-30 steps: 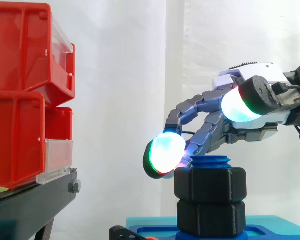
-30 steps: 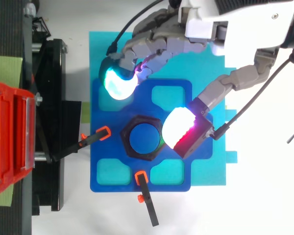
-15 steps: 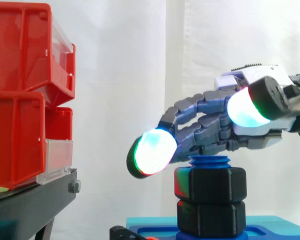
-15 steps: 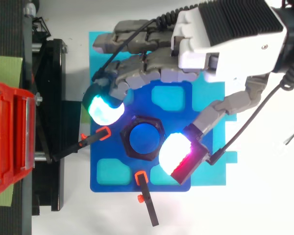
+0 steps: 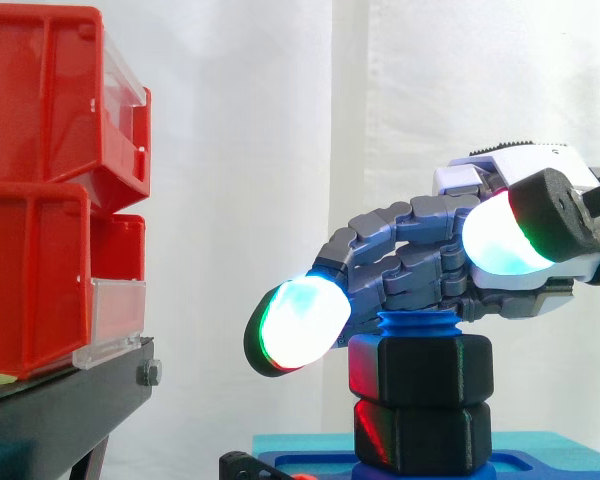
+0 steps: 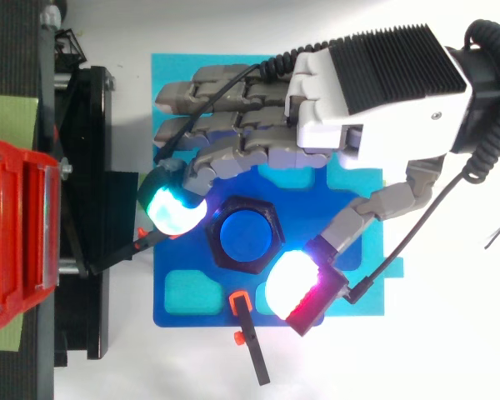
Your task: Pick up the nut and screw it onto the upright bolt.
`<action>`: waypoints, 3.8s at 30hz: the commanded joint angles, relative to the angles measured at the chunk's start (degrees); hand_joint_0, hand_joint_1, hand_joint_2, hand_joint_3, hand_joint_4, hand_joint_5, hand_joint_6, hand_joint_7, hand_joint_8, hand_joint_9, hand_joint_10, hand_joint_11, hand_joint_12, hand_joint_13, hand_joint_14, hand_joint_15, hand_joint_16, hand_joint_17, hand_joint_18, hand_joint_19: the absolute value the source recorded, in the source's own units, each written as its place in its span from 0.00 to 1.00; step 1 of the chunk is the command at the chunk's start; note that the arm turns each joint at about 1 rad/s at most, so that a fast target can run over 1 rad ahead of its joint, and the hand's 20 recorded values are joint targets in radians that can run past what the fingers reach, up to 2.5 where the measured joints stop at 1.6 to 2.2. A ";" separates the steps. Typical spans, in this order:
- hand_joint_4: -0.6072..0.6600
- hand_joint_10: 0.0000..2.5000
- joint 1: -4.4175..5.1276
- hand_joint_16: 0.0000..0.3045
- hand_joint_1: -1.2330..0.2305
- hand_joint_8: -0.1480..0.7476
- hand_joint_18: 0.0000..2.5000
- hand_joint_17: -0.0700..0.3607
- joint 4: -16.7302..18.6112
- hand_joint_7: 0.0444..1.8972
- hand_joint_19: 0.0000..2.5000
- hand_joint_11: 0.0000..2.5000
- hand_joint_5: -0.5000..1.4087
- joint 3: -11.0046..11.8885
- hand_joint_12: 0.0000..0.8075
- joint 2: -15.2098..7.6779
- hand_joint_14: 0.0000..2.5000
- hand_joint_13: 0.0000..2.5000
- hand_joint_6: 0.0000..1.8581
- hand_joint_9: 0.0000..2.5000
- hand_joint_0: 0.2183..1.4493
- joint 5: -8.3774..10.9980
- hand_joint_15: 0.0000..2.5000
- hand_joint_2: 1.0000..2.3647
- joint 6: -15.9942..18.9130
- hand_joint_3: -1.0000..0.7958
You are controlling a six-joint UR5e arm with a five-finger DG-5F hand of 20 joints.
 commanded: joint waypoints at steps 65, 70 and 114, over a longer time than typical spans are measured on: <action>0.57 0.00 -1.91 0.13 0.51 0.41 0.14 0.37 -5.11 0.67 0.02 0.00 0.30 0.07 0.38 0.53 0.00 0.26 0.27 0.51 0.21 -0.17 0.00 0.00 -0.17 0.28; 0.56 0.00 -2.53 0.12 0.52 0.38 0.20 0.36 -7.66 0.68 0.04 0.01 0.30 0.07 0.35 1.59 0.00 0.33 0.27 0.58 0.22 -0.26 0.00 0.00 -1.05 0.28; 0.61 0.00 -2.44 0.18 0.50 0.48 0.15 0.45 2.18 0.33 0.06 0.02 0.17 3.05 0.45 0.71 0.00 0.23 0.27 0.38 0.18 -0.61 0.01 0.00 2.73 0.28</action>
